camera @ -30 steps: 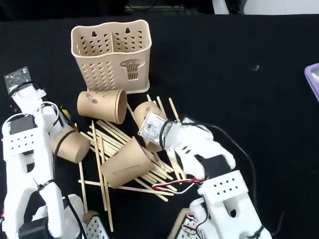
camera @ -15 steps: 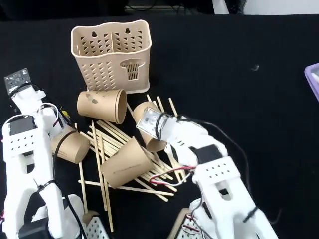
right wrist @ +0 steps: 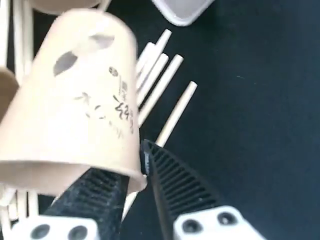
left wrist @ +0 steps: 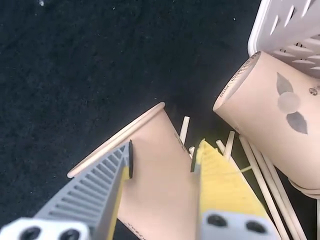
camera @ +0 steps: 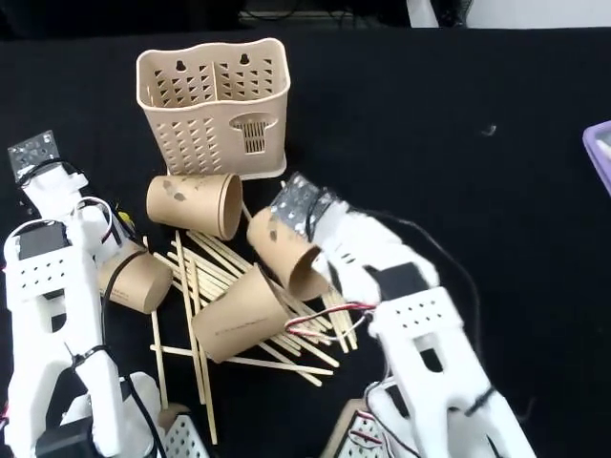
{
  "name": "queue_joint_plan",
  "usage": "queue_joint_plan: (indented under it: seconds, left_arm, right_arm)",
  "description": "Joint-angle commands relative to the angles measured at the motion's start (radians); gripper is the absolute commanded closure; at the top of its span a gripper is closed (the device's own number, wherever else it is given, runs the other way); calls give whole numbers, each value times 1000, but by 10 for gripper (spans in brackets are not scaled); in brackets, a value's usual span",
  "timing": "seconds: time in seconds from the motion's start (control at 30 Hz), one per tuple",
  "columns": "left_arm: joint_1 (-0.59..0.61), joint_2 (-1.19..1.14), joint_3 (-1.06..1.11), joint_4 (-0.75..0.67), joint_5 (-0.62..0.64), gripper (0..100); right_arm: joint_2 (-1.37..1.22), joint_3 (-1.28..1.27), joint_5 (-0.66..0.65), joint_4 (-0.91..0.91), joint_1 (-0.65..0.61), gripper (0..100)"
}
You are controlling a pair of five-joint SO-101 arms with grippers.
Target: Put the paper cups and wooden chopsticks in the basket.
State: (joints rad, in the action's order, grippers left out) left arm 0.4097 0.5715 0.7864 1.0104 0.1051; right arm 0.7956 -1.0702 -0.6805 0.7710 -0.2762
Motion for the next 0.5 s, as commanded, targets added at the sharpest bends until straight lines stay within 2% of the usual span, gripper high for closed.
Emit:
queue_joint_plan:
  seconds: [0.0, 0.13, 0.23, 0.47]
  left_arm:
    - [2, -3, 13, -3, 8, 783]
    - [4, -3, 15, -3, 8, 783]
    - [4, -3, 25, -6, 8, 783]
    - [4, -3, 28, -6, 12, 783]
  right_arm:
    - [93, 140, 15, 170, 26, 988]
    - [128, 309, 17, 377, 28, 988]
    - [125, 478, 98, 491, 28, 988]
    - [-15, 832, 318, 557, 28, 988]
